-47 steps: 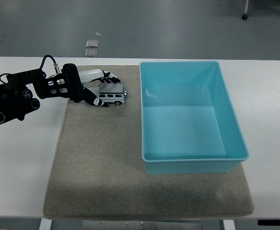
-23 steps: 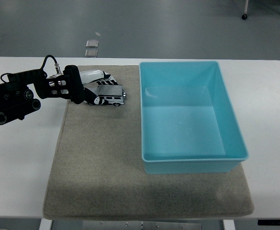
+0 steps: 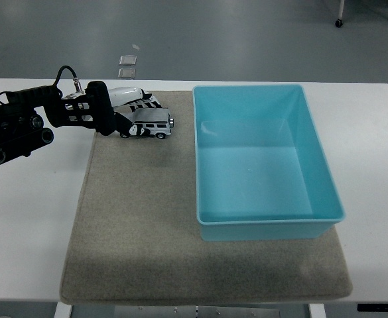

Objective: Left hand put the white car in the blue box

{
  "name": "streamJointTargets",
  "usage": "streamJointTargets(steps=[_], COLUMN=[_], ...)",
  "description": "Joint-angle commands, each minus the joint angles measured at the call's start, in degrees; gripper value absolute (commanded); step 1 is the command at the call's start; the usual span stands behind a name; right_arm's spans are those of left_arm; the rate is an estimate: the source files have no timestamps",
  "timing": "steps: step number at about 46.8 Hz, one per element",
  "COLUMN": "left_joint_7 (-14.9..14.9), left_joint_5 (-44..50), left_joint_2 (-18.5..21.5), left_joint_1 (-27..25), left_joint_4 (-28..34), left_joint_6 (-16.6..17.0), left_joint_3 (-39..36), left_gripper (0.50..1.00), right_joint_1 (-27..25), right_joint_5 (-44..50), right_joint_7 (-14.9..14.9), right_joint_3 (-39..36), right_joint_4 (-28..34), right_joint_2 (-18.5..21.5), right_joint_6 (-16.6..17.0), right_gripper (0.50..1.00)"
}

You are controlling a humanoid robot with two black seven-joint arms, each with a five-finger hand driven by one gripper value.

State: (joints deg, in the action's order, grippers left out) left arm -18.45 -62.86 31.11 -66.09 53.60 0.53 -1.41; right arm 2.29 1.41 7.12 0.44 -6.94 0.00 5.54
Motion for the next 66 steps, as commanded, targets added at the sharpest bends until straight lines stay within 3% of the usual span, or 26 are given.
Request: streamJointTargets(steps=[1, 14, 22, 27, 37, 46, 56, 66], left_joint_7=[0.0, 0.1, 0.3, 2.2, 2.4, 2.1, 2.1, 2.2], left_joint_5=[0.1, 0.1, 0.1, 0.0, -0.1, -0.6, -5.0, -5.0], left_joint_2=[0.2, 2.5, 1.2, -1.0, -9.4, -15.9, -18.6, -19.5], left_joint_1=[-1.7, -9.3, -14.6, -16.3, -15.3, -14.4, -10.5, -9.9], left_joint_4=[0.1, 1.5, 6.4, 10.2, 12.6, 12.7, 10.0, 9.5], left_joint_6=[0.0, -0.2, -0.4, -0.6, -1.6, -1.7, -1.6, -1.5], left_joint_3=[0.2, 0.5, 0.5, 0.4, -0.8, -7.9, -10.9, -10.9], left_gripper=[0.500, 0.500, 0.500, 0.500, 0.500, 0.500, 0.500, 0.500], right_joint_1=[0.0, 0.0, 0.0, 0.0, 0.0, 0.0, 0.0, 0.0], right_joint_5=[0.0, 0.0, 0.0, 0.0, 0.0, 0.0, 0.0, 0.0], right_joint_7=[0.0, 0.0, 0.0, 0.0, 0.0, 0.0, 0.0, 0.0], right_joint_3=[0.0, 0.0, 0.0, 0.0, 0.0, 0.0, 0.0, 0.0], right_joint_4=[0.0, 0.0, 0.0, 0.0, 0.0, 0.0, 0.0, 0.0], right_joint_2=[0.0, 0.0, 0.0, 0.0, 0.0, 0.0, 0.0, 0.0], right_joint_6=[0.0, 0.0, 0.0, 0.0, 0.0, 0.0, 0.0, 0.0], right_gripper=[0.936, 0.936, 0.936, 0.936, 0.936, 0.936, 0.936, 0.936])
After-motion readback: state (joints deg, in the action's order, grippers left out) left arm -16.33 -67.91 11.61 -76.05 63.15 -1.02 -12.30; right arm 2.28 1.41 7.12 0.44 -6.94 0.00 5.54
